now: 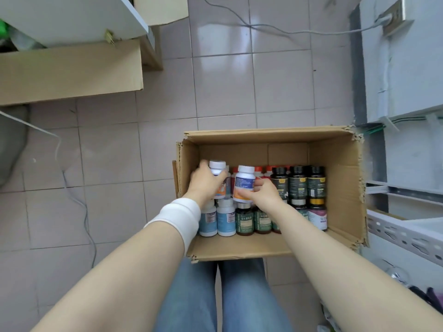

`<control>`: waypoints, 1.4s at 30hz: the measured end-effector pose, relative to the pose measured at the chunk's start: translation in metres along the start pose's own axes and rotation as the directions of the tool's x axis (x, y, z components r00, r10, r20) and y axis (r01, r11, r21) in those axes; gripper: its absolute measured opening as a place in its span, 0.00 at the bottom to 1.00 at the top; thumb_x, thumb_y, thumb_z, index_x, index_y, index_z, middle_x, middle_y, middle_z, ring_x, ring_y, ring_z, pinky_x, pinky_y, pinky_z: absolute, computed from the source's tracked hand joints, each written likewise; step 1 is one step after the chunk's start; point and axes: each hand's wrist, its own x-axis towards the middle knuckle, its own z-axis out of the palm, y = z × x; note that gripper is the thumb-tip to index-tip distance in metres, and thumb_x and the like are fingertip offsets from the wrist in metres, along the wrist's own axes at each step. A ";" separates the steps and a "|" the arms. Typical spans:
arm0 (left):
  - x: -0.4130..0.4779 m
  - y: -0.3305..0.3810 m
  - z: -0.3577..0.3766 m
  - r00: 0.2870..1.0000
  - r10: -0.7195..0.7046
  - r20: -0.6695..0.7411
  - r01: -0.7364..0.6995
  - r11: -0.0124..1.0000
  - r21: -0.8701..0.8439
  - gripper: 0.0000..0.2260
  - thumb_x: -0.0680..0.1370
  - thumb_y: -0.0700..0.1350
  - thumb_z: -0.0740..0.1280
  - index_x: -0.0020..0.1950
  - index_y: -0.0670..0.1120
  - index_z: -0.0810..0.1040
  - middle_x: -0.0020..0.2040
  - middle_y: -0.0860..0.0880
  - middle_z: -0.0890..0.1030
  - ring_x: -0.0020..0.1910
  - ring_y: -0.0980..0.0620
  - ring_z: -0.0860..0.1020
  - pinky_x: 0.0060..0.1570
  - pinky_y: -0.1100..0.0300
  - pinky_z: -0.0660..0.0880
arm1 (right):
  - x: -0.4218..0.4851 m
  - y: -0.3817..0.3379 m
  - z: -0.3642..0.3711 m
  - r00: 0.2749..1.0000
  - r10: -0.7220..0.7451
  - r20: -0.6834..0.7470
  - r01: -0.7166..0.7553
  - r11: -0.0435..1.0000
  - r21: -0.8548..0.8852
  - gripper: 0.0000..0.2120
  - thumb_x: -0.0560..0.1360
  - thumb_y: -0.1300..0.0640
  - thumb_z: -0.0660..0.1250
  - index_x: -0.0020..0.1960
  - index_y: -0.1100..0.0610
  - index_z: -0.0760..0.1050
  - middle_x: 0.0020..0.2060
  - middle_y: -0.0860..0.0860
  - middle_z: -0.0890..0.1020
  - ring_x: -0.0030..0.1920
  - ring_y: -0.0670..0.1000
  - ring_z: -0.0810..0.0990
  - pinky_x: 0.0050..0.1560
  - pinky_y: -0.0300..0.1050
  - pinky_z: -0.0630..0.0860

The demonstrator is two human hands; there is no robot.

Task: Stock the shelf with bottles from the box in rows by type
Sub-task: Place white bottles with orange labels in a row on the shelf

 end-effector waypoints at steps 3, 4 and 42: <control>-0.033 0.020 -0.022 0.996 0.081 0.039 -0.072 0.980 -0.185 0.14 0.76 0.51 0.64 0.58 0.48 0.68 0.57 0.45 0.78 0.56 0.46 0.76 0.58 0.51 0.74 | -0.038 -0.006 -0.023 0.999 -0.034 -0.005 0.035 0.990 0.138 0.32 0.69 0.53 0.74 0.67 0.60 0.65 0.56 0.53 0.75 0.54 0.50 0.74 0.56 0.45 0.71; -0.046 0.030 -0.029 0.992 0.121 0.044 -0.106 0.964 -0.244 0.11 0.77 0.50 0.64 0.56 0.49 0.68 0.53 0.48 0.78 0.53 0.50 0.77 0.54 0.55 0.75 | -0.052 -0.008 -0.031 0.999 -0.043 -0.008 0.044 0.982 0.186 0.32 0.68 0.53 0.74 0.67 0.59 0.65 0.56 0.52 0.74 0.56 0.50 0.75 0.58 0.45 0.71; -0.723 0.162 0.069 -0.248 0.662 0.708 -0.714 0.369 -0.595 0.10 0.79 0.51 0.59 0.49 0.47 0.76 0.41 0.50 0.84 0.39 0.54 0.83 0.44 0.57 0.80 | -0.725 0.235 -0.113 0.351 -0.136 -0.926 0.851 0.459 0.255 0.18 0.65 0.57 0.73 0.54 0.52 0.74 0.51 0.48 0.82 0.53 0.46 0.79 0.60 0.42 0.74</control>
